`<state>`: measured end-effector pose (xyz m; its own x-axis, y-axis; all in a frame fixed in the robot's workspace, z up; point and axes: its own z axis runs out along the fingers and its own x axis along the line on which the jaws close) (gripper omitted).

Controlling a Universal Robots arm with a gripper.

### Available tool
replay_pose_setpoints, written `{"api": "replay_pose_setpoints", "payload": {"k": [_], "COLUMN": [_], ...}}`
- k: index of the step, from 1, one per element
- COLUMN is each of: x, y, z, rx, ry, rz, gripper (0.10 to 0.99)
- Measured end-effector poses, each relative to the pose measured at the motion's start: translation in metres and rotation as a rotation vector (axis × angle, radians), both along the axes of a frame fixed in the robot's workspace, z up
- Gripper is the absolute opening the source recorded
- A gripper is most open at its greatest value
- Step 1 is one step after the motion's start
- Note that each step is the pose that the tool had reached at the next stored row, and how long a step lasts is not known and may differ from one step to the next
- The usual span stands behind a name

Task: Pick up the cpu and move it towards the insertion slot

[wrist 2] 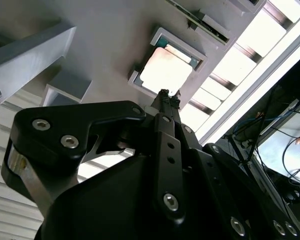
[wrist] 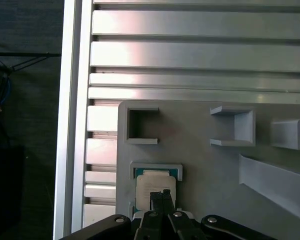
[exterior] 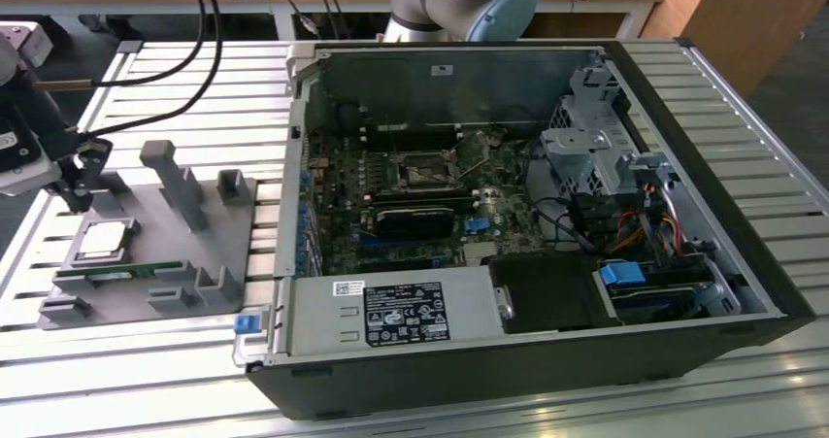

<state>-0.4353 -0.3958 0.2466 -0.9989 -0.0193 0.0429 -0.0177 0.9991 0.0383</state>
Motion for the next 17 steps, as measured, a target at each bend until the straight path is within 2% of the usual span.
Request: {"api": "replay_pose_setpoints", "payload": {"k": [3,7,8,9,11,12,13,14,17], "x": [-0.0008,-0.003,-0.0036,-0.0039,-0.0045,-0.0046,-0.0047,-0.0047,-0.0048], "y": [-0.0007,-0.0013,-0.0018,-0.0024,-0.0038,-0.0045,-0.0053,-0.0058,-0.0065], "z": [-0.0032,-0.0073,-0.0083,-0.0095,-0.0114,-0.0124,-0.0134,-0.0146,-0.0192], "rx": [0.0,0.002,0.002,0.002,0.002,0.002,0.003,0.003,0.003], "ry": [-0.0038,-0.0128,-0.014,-0.0154,-0.0189,-0.021,-0.0229,-0.0242,-0.0256], "rz": [0.0,0.002,0.002,0.003,0.004,0.005,0.006,0.006,0.006], "gripper": [0.106,0.114,0.169,0.169,0.294,0.294,0.353,0.353,0.525]}}
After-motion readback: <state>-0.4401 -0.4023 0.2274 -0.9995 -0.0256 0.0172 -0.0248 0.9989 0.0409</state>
